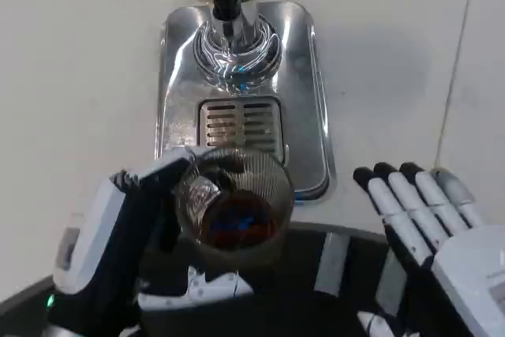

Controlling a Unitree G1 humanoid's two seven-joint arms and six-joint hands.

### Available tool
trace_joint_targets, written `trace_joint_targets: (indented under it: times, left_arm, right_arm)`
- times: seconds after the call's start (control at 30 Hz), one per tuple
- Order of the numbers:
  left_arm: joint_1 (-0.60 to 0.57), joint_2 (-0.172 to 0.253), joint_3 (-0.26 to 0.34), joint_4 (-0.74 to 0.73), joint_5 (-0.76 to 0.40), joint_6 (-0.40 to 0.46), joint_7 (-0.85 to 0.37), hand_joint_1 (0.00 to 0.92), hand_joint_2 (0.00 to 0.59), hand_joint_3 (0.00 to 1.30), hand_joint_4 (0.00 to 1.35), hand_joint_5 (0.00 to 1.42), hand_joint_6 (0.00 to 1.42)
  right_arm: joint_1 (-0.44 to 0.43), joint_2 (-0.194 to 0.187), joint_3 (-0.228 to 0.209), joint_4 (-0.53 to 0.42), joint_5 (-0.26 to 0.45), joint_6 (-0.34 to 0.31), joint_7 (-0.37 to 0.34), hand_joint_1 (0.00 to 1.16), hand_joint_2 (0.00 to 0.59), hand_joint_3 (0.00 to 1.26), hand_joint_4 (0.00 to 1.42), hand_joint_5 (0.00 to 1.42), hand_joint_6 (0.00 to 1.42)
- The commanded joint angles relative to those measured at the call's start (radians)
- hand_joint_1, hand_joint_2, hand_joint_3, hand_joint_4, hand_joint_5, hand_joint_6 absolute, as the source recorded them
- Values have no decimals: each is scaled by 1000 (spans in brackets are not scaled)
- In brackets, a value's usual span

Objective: Grasp the cup under the faucet to collect the drink, then remove the cup.

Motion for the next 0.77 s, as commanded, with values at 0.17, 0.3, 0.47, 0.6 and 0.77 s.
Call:
trace_joint_targets:
  times: [0.17, 0.3, 0.47, 0.6, 0.77]
  left_arm:
    - [71, 12, 18, -73, -39, -78, -53, 763, 108, 1262, 1290, 1320, 1424]
    - [90, 3, 21, -85, -39, -90, -69, 762, 110, 1262, 1290, 1320, 1424]
    - [100, 0, 25, -95, -46, -100, -85, 764, 113, 1262, 1290, 1320, 1424]
    - [107, -4, 31, -95, -53, -108, -90, 766, 114, 1262, 1290, 1320, 1424]
    - [93, -1, 41, -74, -68, -117, -98, 767, 115, 1262, 1290, 1320, 1424]
  right_arm:
    - [68, 20, -4, -54, -2, -57, -26, 277, 515, 0, 0, 0, 0]
    - [76, 33, 3, -54, -7, -70, -23, 276, 519, 0, 0, 0, 0]
    - [88, 39, -9, -53, 2, -90, -29, 275, 521, 0, 0, 0, 0]
    - [94, 42, -15, -53, 9, -103, -26, 275, 521, 0, 0, 0, 0]
    - [92, 38, -21, -49, 12, -109, -15, 275, 521, 0, 0, 0, 0]
